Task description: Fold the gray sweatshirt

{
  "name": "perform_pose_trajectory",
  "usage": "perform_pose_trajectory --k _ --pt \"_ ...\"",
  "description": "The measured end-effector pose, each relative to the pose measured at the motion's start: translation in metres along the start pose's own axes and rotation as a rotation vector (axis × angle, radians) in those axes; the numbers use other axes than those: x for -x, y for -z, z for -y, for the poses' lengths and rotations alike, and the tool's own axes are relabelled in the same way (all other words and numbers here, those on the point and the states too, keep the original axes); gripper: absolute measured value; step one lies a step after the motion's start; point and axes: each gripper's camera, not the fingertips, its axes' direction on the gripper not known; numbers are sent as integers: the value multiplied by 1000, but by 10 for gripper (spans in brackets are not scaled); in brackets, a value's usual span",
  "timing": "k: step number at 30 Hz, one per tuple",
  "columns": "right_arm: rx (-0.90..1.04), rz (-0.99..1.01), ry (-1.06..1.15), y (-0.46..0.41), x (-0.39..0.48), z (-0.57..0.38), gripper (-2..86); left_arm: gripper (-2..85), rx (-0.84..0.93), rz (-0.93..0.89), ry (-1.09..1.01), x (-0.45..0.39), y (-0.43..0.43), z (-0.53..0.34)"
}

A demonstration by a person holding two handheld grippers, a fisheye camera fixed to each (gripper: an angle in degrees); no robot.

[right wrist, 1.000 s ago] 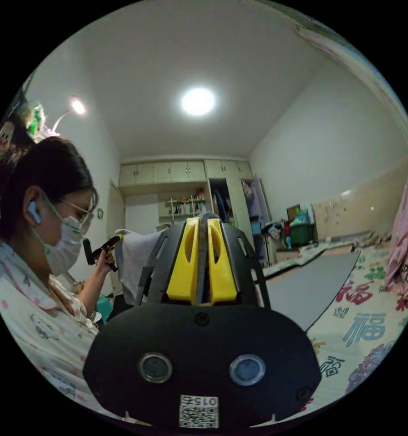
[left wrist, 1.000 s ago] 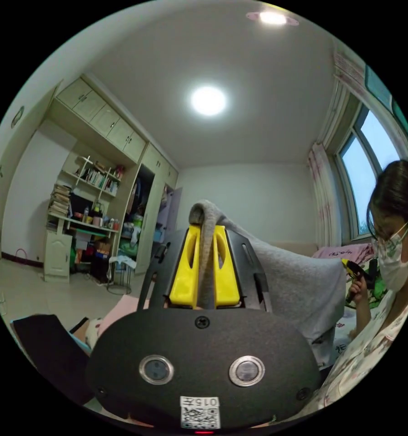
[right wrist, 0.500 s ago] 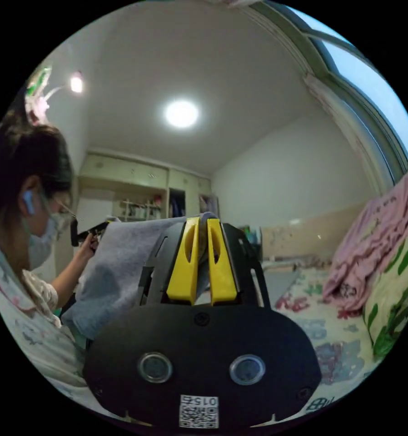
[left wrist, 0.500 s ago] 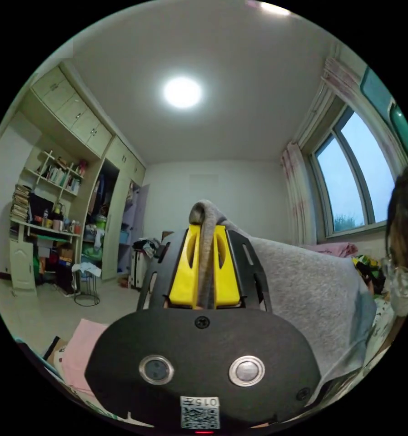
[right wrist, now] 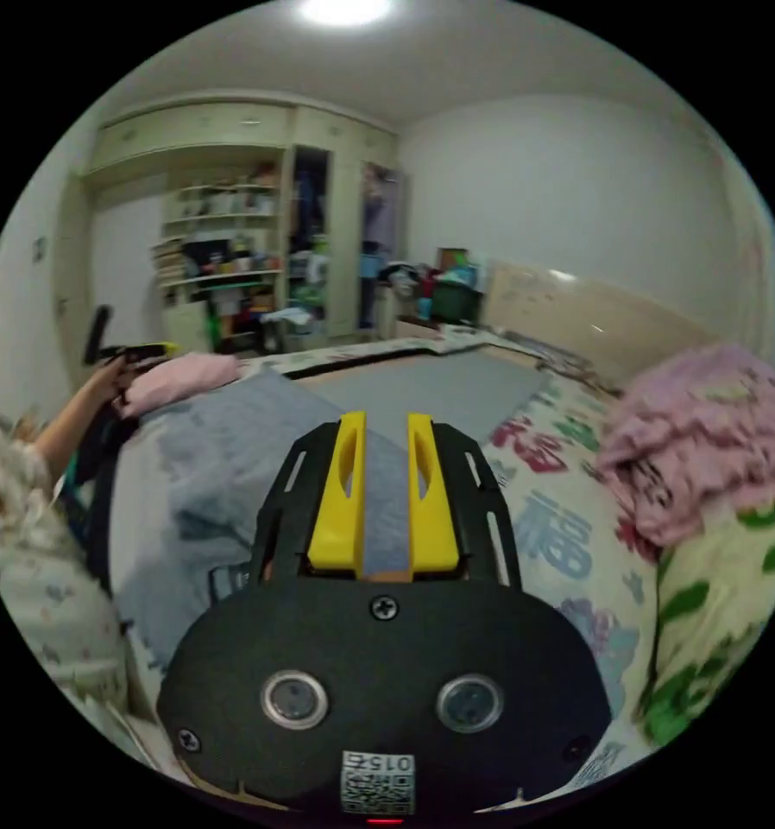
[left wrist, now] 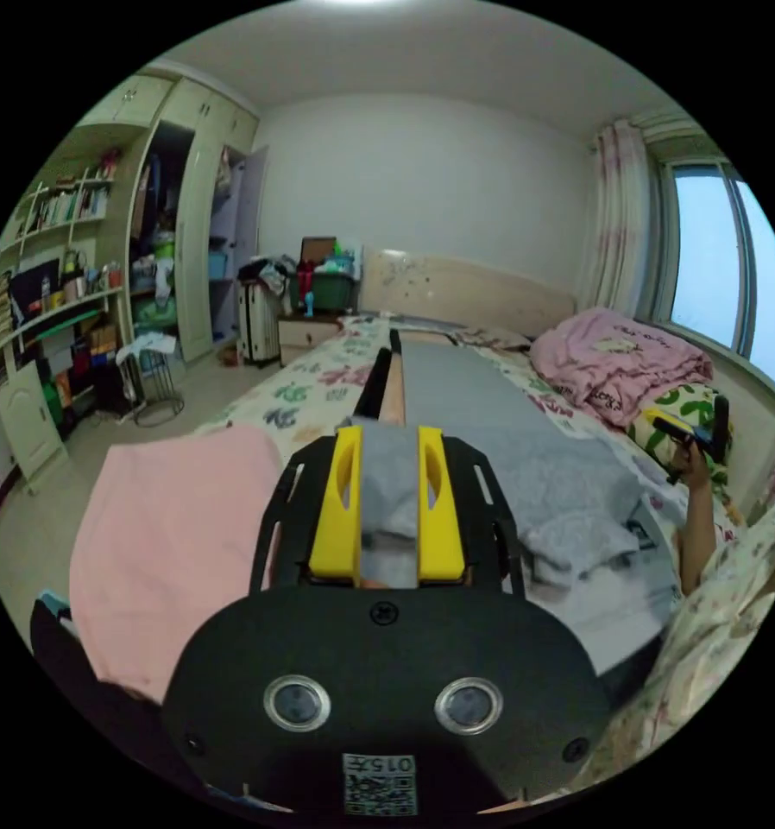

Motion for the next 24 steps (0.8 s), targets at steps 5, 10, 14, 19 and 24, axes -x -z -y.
perform_pose_trajectory --k 5,10,14,19,24 --pt "-180 462 503 27 76 -26 59 129 172 11 117 26 41 -60" --pt "-184 642 684 23 114 -29 77 135 126 64 162 20 65 -95" --pt "35 796 556 -10 118 -22 87 132 148 3 257 43 50 -87" --pt "149 721 529 -23 130 -59 99 86 140 15 318 56 53 -68" --pt "343 825 613 -40 134 -85 113 22 160 47 289 52 58 -48"
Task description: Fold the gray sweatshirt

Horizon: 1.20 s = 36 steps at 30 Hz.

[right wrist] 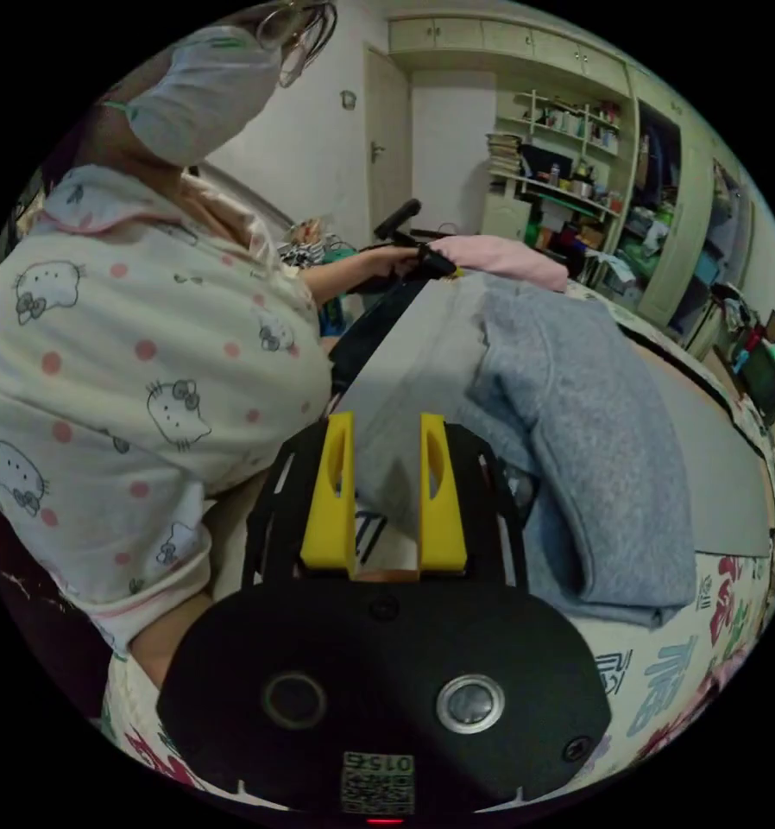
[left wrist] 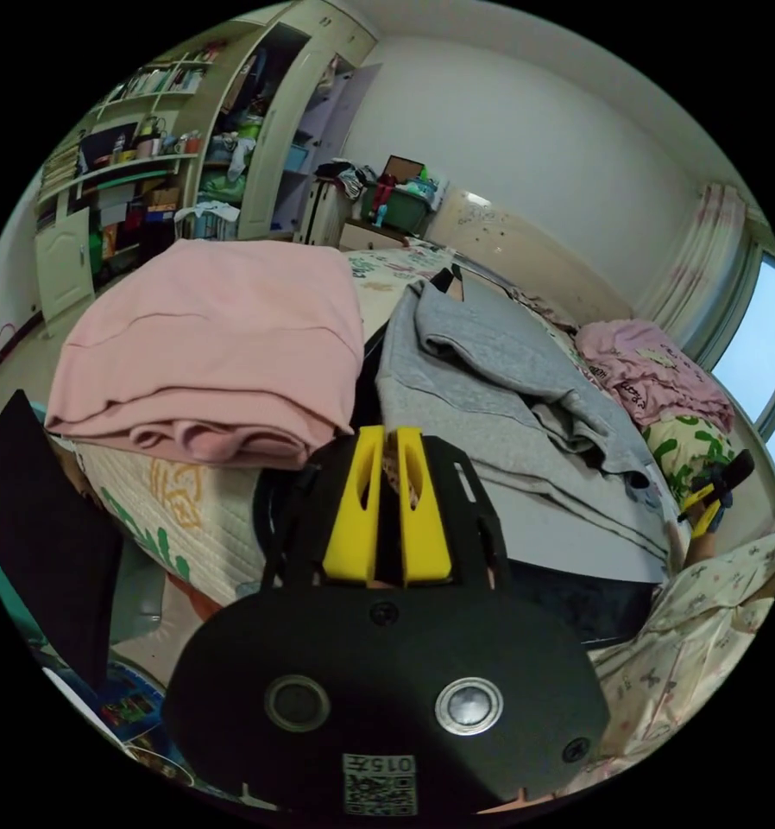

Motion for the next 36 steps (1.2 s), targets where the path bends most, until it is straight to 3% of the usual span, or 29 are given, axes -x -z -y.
perform_pose_trajectory --k 4,8,10,18,22,25,27,29,32,36 --pt "167 21 15 -19 -2 4 109 12 -35 44 -25 -9 19 7" --pt "275 -48 -9 -39 -10 22 5 8 -93 39 -34 -12 52 22" --pt "278 4 -41 -35 -17 30 -4 7 -120 25 -41 -14 69 30" --pt "7 135 174 15 10 36 -9 9 -228 81 -68 -13 168 39" --pt "44 195 77 4 -12 51 -2 17 -69 108 -61 8 164 42" --pt "-126 62 9 36 -15 56 29 33 -139 180 -86 12 190 45" --pt "-228 -95 -87 53 -18 64 51 71 -230 196 -192 -3 224 64" --pt "-242 -311 -215 51 -26 85 85 93 -190 132 -346 -24 231 92" --pt "-147 -333 -183 29 -28 117 119 108 -75 9 -640 -67 210 139" --pt "-17 -350 -185 8 -30 148 121 126 93 -4 -937 -117 148 195"
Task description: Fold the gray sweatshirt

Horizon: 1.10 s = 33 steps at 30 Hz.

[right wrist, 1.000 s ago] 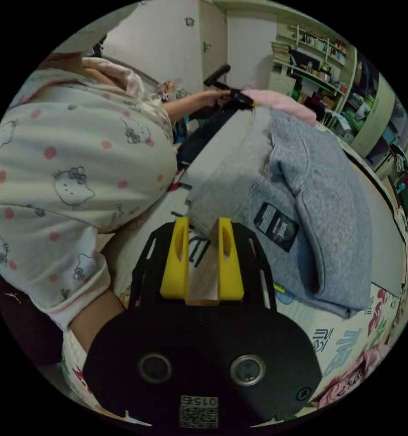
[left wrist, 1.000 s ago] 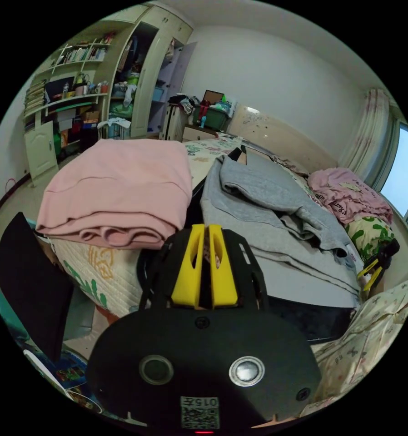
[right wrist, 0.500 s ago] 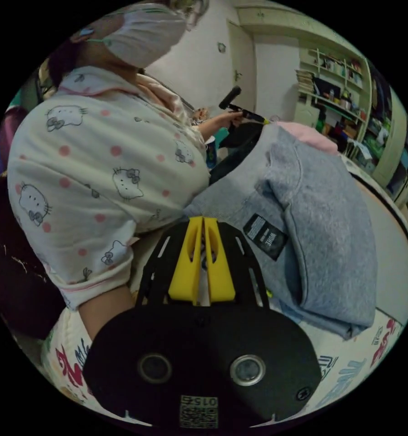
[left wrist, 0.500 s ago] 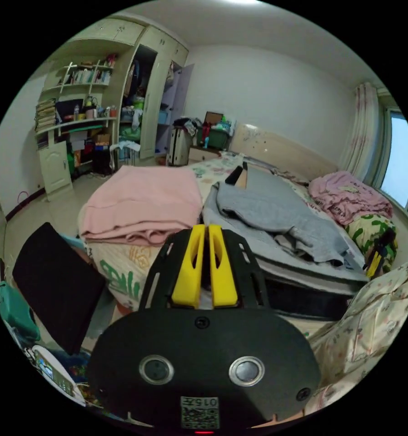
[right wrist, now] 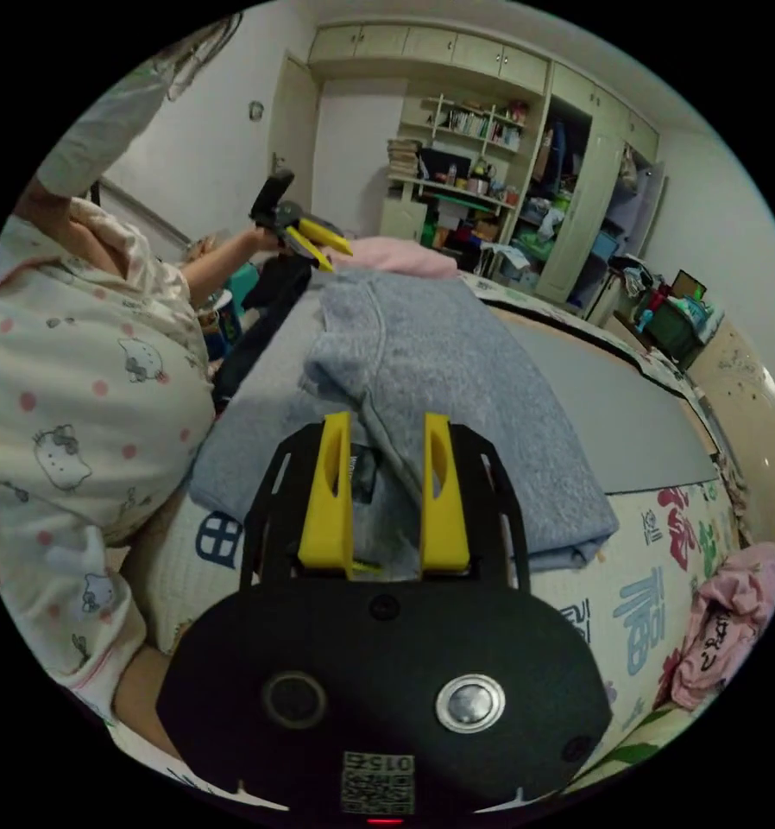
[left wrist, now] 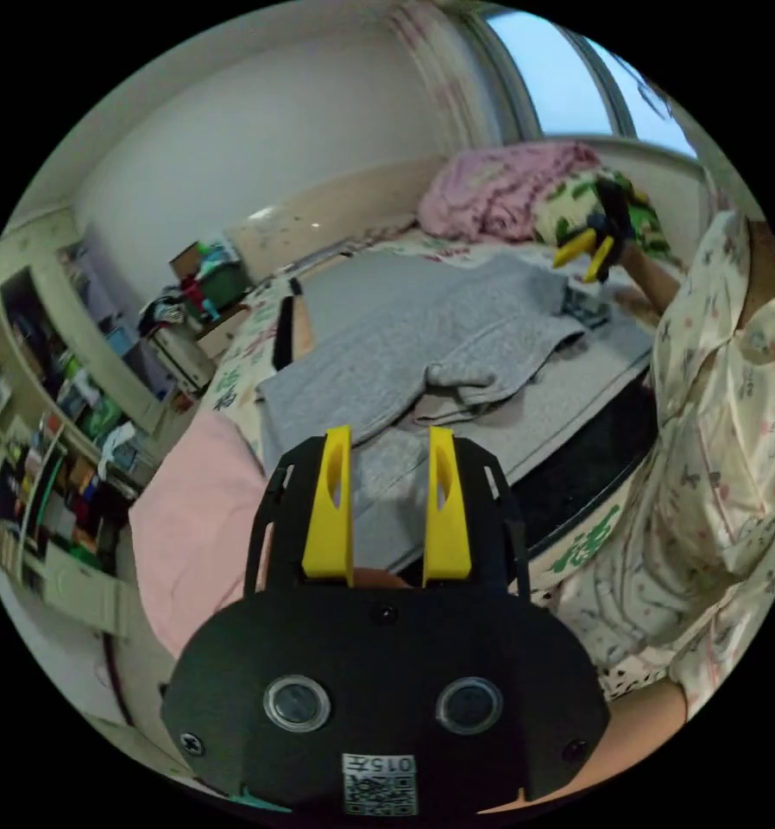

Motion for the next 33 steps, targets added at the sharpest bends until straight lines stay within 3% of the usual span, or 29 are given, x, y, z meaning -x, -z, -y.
perform_pose_trajectory --k 4,8,12,16,19,22,23,27,30,33 --pt "174 -88 3 -23 8 26 101 114 65 -88 -111 31 -33 40" --pt "124 -64 -102 -13 -9 45 13 38 153 -123 -170 69 -55 55" --pt "4 -81 -190 26 -29 66 -2 16 -31 -207 -135 143 -28 65" --pt "-189 -329 -372 101 -92 124 -2 17 -189 -226 -58 234 -18 120" --pt "-367 -542 -702 136 -187 176 7 35 -380 -54 291 310 -35 187" --pt "-383 -552 -956 142 -233 189 37 83 -543 83 610 331 -51 205" --pt "-392 -533 -887 145 -215 189 48 87 -558 113 652 325 -50 200" --pt "-241 -434 -610 132 -149 180 67 74 -501 -36 392 279 -38 162" --pt "-121 -180 -448 112 -135 164 101 75 -383 -278 310 253 -39 137" --pt "8 75 -387 94 -161 163 120 81 -303 -390 254 217 -31 130"
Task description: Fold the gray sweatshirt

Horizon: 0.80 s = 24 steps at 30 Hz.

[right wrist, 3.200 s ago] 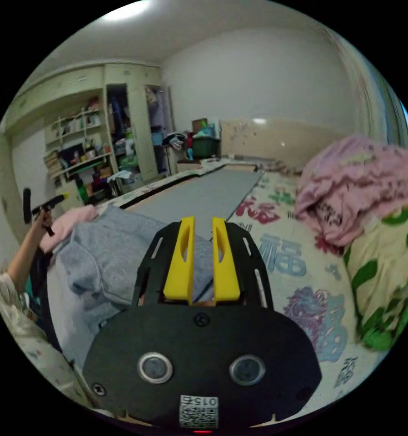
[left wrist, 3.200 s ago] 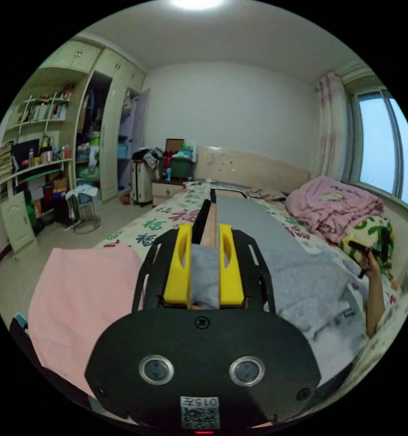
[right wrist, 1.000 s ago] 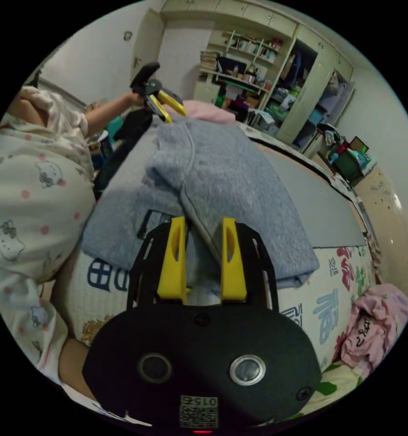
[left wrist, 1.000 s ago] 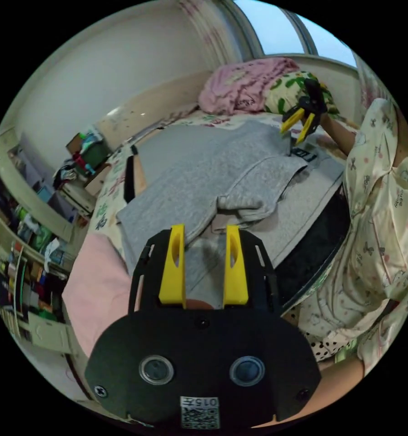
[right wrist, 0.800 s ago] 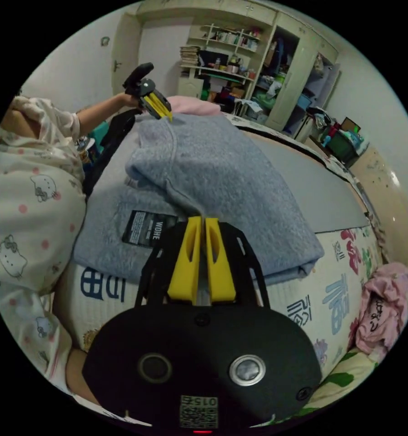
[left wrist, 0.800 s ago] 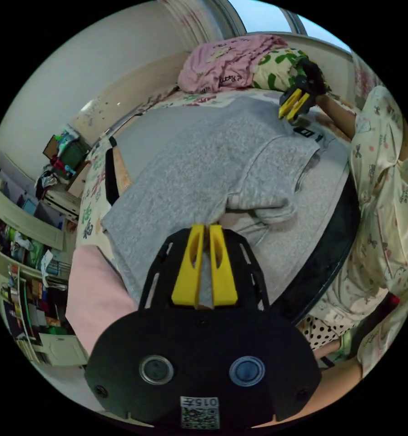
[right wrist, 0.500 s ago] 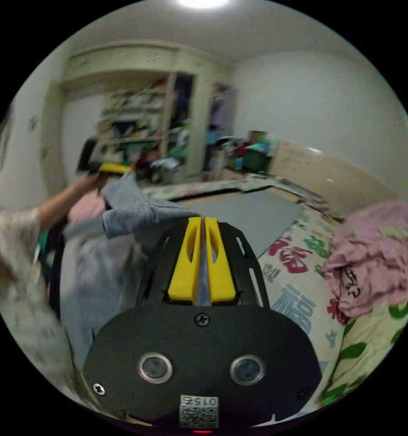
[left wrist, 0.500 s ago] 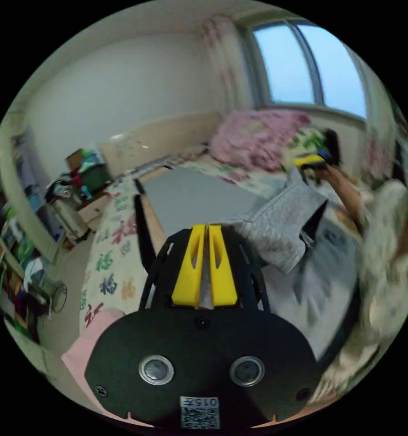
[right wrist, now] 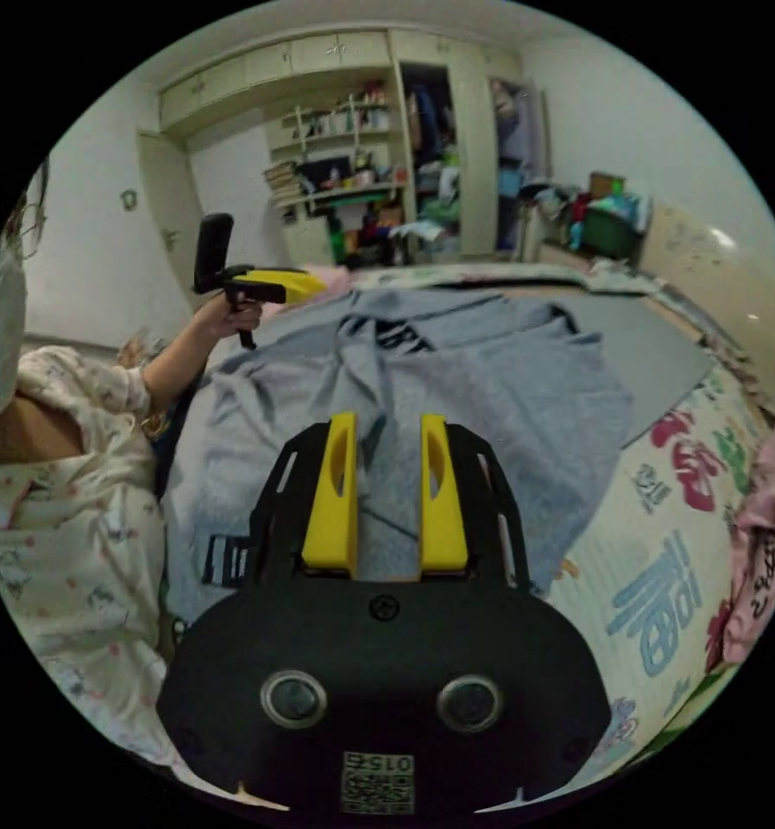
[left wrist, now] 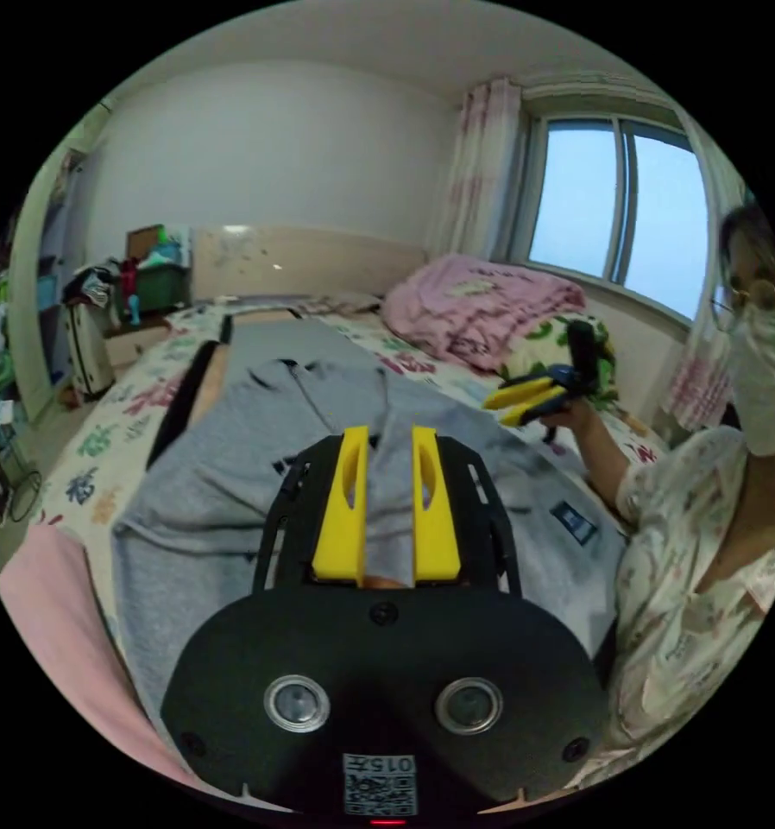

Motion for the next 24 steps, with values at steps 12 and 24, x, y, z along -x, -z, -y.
perform_pose_trajectory --k 12,24 --pt "237 256 159 17 -19 2 104 113 276 125 -379 -181 -57 14" --pt "-149 538 -12 111 -82 -21 9 149 98 400 -446 -305 -93 -17"
